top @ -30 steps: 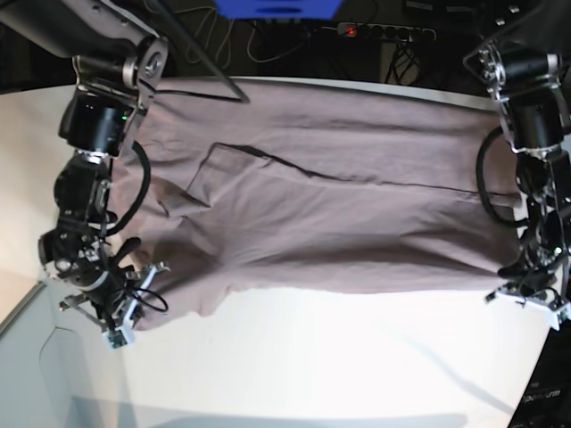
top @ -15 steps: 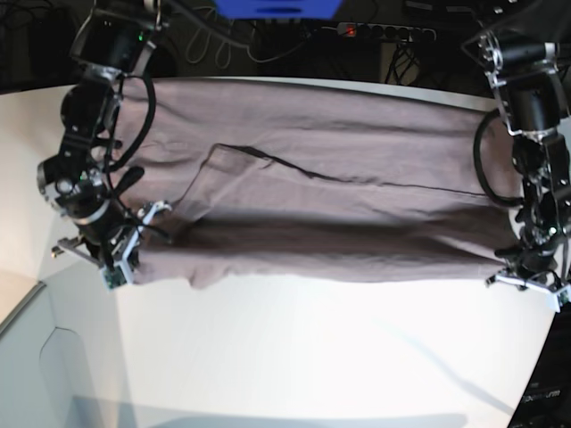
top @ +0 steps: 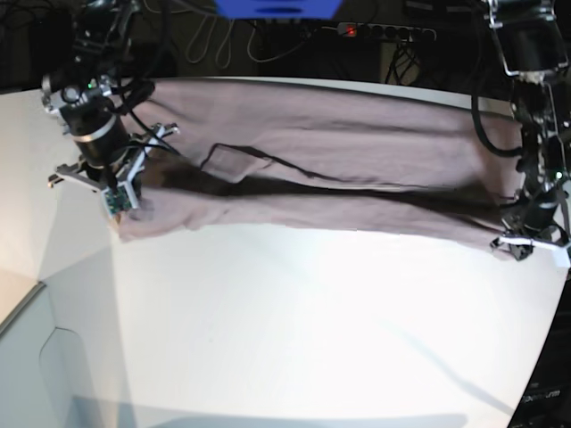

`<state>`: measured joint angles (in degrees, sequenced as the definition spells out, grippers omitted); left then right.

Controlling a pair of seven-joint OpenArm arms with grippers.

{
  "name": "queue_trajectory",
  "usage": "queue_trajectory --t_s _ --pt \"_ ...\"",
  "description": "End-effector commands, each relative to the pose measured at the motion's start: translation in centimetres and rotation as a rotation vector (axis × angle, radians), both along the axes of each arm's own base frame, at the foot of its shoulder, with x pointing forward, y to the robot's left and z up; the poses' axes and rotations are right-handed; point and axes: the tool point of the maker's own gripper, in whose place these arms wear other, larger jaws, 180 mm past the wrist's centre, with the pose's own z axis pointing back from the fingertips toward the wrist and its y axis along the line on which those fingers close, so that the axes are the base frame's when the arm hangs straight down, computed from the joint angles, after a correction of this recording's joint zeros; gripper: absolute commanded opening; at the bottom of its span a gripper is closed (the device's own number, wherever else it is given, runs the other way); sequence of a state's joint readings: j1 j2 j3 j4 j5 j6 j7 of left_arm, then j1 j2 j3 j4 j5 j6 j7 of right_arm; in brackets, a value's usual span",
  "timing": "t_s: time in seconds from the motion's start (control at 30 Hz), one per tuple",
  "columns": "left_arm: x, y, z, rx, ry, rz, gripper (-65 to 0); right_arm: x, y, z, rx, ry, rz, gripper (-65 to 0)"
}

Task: Layout the t-shirt on the table in an organized manner, then fold the t-shirt properly
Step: 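Grasp the folded shirt end with the right gripper and pull it straight, then hold both strip ends with both grippers and tug the strip taut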

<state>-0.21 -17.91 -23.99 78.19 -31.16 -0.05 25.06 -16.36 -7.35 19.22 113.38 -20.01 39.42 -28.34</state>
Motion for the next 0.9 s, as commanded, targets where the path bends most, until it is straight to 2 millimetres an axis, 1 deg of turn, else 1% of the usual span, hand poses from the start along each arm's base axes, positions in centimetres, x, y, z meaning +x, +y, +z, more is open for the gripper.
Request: queue_trajectory --t_s 0.0,0.1,0.17,0.23,0.3,0.4,0.5,0.6,0.67,0.7,0.87 --pt "0.4 1.4 2.4 0.039 -0.064 0.015 -65.0 0.0 0.3 1.1 0.005 -0.039 0.02 -65.0" --pt "-0.9 2.1 2.4 0.048 -0.061 0.034 -65.0 -1.1 0.6 0.6 0.004 -0.015 0.029 -65.0" --pt "-2.0 2.4 2.2 0.046 -0.056 0.054 -65.0 -2.1 0.9 0.0 0.01 0.007 0.036 -65.0" --pt "-3.1 3.0 2.2 0.041 -0.062 0.085 -65.0 -3.0 1.3 -0.4 0.027 0.004 0.051 -65.0" --pt "-4.4 3.5 1.8 0.032 -0.055 0.117 -65.0 -4.0 1.8 -0.7 0.05 -0.001 0.064 -65.0" --pt "-6.2 3.5 0.5 0.007 -0.032 0.153 -65.0 -5.1 2.4 -1.1 0.081 0.0 0.066 -65.0" --pt "-7.8 3.0 -1.3 -0.017 0.012 0.165 -65.0 -6.1 2.6 -1.7 0.11 0.019 0.063 -65.0" --pt "-9.1 2.7 -2.5 -0.023 0.046 0.168 -65.0 -6.5 2.2 -2.3 0.12 0.037 0.05 -65.0" --pt "-9.6 2.2 -3.2 -0.037 0.059 0.173 -65.0 -7.1 1.6 -3.0 0.12 0.058 0.032 -65.0" --pt "-9.7 2.2 -3.3 -0.039 0.062 0.173 -65.0 -7.2 1.7 -3.3 0.123 0.065 0.031 -65.0" --pt "-10.5 2.0 -4.0 -0.045 0.084 0.174 -65.0 -8.4 1.3 -3.6 0.121 0.083 0.024 -65.0"
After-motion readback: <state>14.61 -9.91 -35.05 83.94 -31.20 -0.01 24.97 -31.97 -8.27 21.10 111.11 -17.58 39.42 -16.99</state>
